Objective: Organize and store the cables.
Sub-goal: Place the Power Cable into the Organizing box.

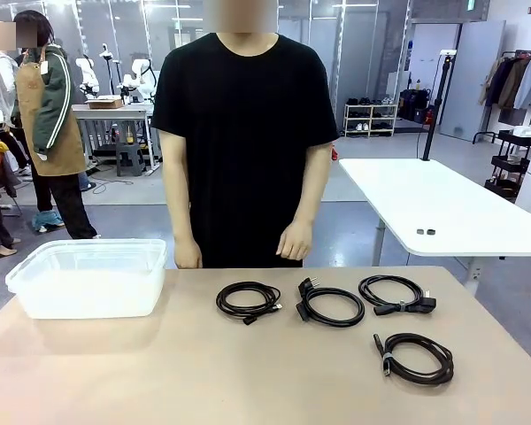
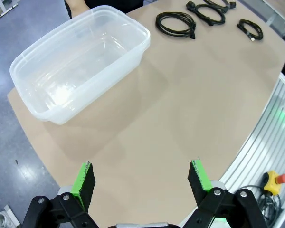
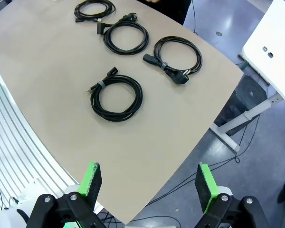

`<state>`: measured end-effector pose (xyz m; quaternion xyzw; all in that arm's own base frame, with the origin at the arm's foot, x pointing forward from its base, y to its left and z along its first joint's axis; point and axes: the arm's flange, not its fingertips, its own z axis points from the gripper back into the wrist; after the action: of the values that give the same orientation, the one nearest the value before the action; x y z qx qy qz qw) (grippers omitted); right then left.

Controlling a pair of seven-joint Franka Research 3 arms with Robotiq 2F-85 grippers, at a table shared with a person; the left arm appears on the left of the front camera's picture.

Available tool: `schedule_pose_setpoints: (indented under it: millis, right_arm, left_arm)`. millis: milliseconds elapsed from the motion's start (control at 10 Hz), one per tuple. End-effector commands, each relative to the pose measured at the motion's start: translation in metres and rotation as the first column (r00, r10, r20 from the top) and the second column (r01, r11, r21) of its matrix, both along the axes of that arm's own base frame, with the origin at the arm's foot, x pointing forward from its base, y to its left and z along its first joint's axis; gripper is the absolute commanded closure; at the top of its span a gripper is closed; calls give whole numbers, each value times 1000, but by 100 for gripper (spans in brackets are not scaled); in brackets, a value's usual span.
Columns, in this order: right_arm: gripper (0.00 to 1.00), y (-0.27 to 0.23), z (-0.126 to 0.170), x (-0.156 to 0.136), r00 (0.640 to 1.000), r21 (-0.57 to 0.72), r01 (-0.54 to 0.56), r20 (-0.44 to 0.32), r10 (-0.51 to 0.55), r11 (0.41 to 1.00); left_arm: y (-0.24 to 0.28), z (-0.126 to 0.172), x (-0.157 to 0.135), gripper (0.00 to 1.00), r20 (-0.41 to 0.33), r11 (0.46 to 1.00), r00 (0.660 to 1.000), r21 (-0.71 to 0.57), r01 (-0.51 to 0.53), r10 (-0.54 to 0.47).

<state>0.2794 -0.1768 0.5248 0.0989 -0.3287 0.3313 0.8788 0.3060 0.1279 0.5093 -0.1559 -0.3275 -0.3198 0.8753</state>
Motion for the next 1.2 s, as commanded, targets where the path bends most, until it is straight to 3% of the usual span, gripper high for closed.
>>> schedule_pose_setpoints:
  millis: [0,1100]
  right_arm:
    - [0,0,2,-5,1000,-10,-19,6,19,1000]
    - [0,0,2,-5,1000,-10,-19,6,19,1000]
  left_arm:
    - [1,0,-1,0,7,1000,1000,0,17,-17]
    - [1,0,-1,0,7,1000,1000,0,17,-17]
